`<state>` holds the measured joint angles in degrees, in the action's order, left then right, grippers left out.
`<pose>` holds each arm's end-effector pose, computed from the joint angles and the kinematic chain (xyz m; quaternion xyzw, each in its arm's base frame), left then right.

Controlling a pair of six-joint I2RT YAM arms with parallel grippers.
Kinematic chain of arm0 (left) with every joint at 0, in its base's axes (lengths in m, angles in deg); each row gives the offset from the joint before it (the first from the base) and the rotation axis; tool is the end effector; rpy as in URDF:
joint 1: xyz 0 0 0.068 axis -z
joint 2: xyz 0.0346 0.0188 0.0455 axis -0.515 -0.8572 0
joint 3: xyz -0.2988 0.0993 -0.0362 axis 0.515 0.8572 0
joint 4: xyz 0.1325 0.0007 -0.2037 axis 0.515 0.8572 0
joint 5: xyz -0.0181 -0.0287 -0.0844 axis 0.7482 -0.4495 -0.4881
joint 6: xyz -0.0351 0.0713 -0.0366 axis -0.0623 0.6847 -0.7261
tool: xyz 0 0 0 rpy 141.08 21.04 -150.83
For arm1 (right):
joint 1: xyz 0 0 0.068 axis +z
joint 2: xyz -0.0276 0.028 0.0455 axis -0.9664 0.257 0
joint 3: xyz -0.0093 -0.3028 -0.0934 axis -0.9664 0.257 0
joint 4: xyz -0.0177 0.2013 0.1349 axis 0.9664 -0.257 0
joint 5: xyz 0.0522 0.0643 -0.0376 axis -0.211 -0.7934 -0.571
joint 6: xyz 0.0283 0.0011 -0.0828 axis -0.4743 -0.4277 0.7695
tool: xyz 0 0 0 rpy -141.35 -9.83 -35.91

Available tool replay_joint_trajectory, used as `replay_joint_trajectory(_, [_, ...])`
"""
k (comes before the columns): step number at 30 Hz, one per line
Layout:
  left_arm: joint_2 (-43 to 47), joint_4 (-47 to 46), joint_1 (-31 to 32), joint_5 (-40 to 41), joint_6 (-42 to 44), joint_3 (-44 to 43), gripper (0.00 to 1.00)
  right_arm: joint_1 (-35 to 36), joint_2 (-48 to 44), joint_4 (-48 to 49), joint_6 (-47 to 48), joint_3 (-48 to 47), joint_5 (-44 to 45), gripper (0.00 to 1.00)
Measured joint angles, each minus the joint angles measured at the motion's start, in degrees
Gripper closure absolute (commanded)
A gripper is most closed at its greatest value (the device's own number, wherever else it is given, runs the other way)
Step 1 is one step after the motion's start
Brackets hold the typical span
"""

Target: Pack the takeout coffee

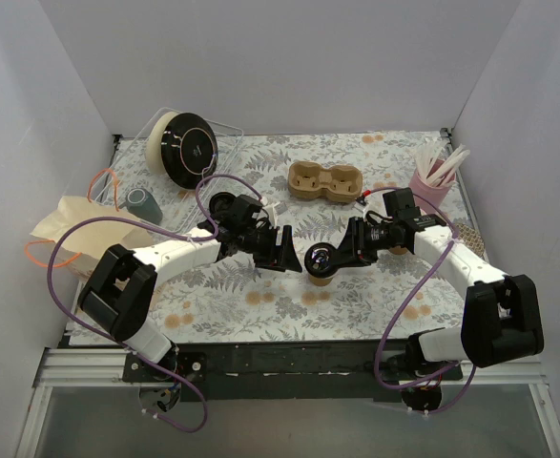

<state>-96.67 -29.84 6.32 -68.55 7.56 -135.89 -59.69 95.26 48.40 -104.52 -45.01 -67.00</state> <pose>0.2313 -0.2319 0.2310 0.1478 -0.8906 0.4290 0.0309 0.2247 0.1204 0.2493 -0.0335 0.8872 0.4467 0.1111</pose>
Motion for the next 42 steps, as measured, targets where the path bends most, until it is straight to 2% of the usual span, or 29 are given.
replay_joint_trajectory(18, [-0.4, 1.8, 0.0, 1.5, 1.1, -4.7, 0.32, -0.7, -2.9, -9.1, 2.3, -2.2, 5.7, 0.58])
replay_joint_trajectory(22, [-1.5, 2.2, 0.0, 1.7, 1.3, -6.5, 0.32, -1.0, -4.3, -12.1, 2.2, -3.3, 7.8, 0.5])
replay_joint_trajectory(24, [-2.1, 2.4, 0.0, 1.8, 1.4, -7.2, 0.32, -1.0, -5.5, -13.2, 1.9, -4.0, 8.7, 0.5])
replay_joint_trajectory(33, [-7.0, 2.7, 0.0, 1.8, 2.3, -10.6, 0.34, -1.0, -7.6, -11.2, -0.2, -4.6, 12.7, 0.53])
replay_joint_trajectory(42, [-11.7, 2.5, 0.5, 1.2, 2.7, -14.3, 0.37, -1.1, -4.8, -6.6, -0.2, -4.4, 11.3, 0.53])
